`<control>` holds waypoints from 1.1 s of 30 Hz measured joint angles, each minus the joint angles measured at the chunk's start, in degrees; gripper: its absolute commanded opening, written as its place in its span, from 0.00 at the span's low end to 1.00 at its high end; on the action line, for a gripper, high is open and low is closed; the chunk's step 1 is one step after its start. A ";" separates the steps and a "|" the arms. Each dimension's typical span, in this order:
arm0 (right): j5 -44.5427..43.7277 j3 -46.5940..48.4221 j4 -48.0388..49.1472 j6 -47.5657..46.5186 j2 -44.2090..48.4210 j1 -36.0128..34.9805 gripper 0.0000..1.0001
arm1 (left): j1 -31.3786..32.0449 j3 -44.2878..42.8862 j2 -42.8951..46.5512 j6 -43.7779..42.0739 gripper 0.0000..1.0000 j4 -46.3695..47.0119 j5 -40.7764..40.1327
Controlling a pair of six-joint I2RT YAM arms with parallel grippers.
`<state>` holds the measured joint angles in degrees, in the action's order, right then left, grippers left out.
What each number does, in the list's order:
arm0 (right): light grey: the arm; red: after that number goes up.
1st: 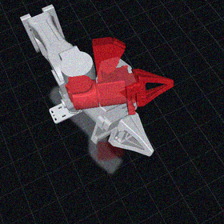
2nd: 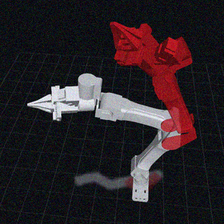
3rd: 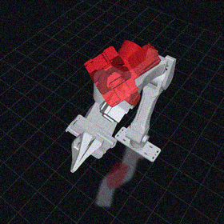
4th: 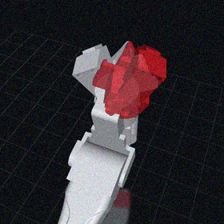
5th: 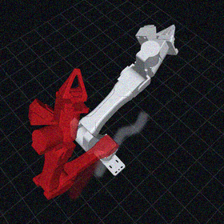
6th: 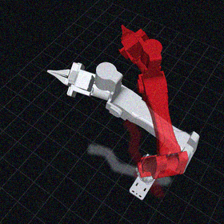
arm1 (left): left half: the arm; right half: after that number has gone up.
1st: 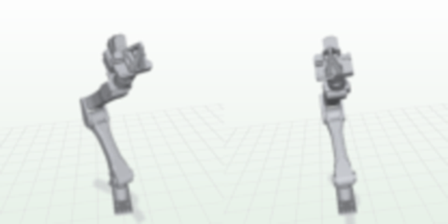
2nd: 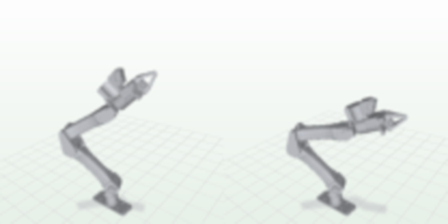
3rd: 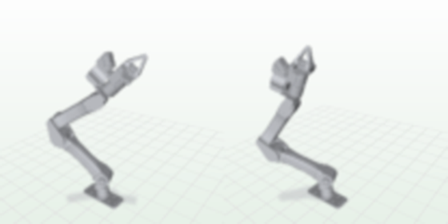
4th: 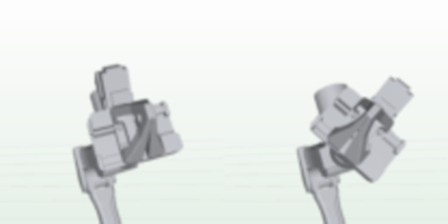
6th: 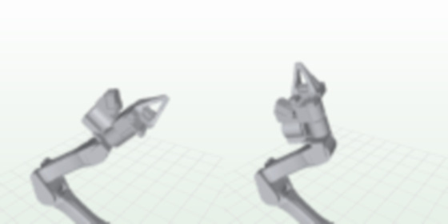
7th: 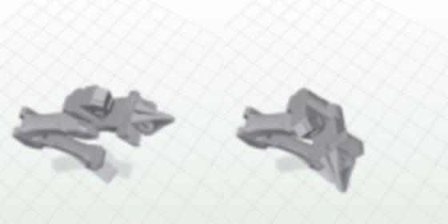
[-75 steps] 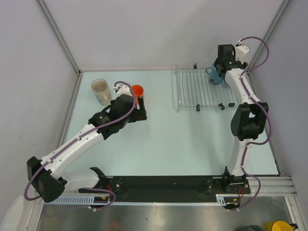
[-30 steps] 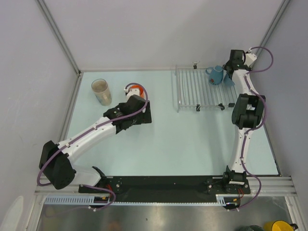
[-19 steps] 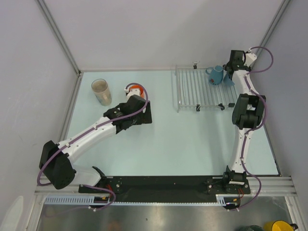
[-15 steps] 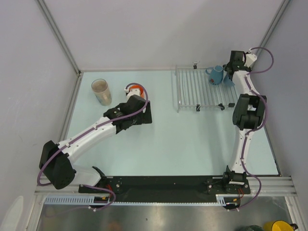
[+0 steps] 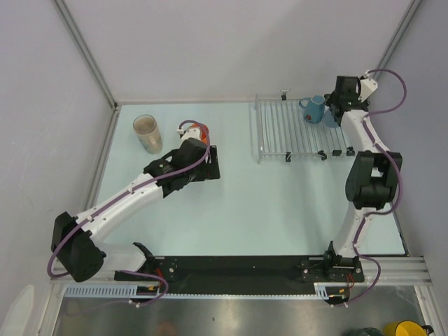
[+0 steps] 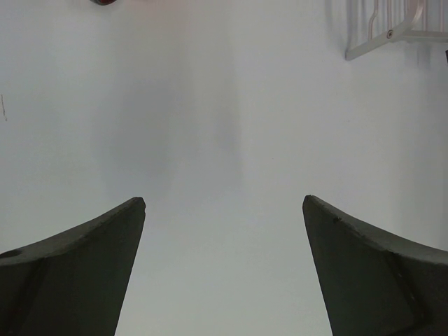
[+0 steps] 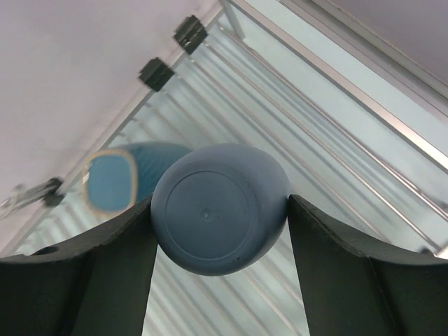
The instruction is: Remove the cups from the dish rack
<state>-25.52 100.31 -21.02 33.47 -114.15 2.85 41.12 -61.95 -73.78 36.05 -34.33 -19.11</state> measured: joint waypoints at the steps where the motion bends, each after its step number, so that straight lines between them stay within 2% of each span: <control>1: 0.09 -1.88 0.26 0.26 2.56 -0.42 0.00 | 0.00 0.00 0.44 0.00 1.00 0.02 0.02; 12: 3.69 -30.86 5.84 5.88 44.02 -10.40 0.00 | 0.00 0.68 5.99 0.22 1.00 1.75 0.39; 16: 6.62 -39.01 6.23 8.26 57.64 -15.32 0.00 | 0.02 5.92 11.04 1.07 1.00 7.56 3.21; 19: 9.94 -43.63 6.05 10.08 64.32 -18.16 0.00 | 0.00 11.74 15.32 2.51 1.00 14.29 6.49; 22: 13.51 -48.50 6.43 12.46 69.51 -19.82 0.00 | 0.02 17.97 18.93 4.24 1.00 22.14 11.21; 26: 19.37 -56.37 9.97 16.37 74.60 -21.70 0.00 | 0.04 22.82 19.52 6.43 0.99 31.52 17.62; 30: 28.13 -64.83 19.63 20.59 75.32 -23.19 0.00 | 0.39 25.31 18.36 8.11 0.98 40.13 22.64; 33: 34.69 -69.59 29.97 23.71 71.82 -25.20 0.00 | 1.11 27.34 16.70 9.60 0.98 47.98 26.27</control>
<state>9.17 30.72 8.95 57.19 -42.33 -22.35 42.24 -34.61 -57.08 45.65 13.65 7.16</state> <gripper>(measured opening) 0.718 0.983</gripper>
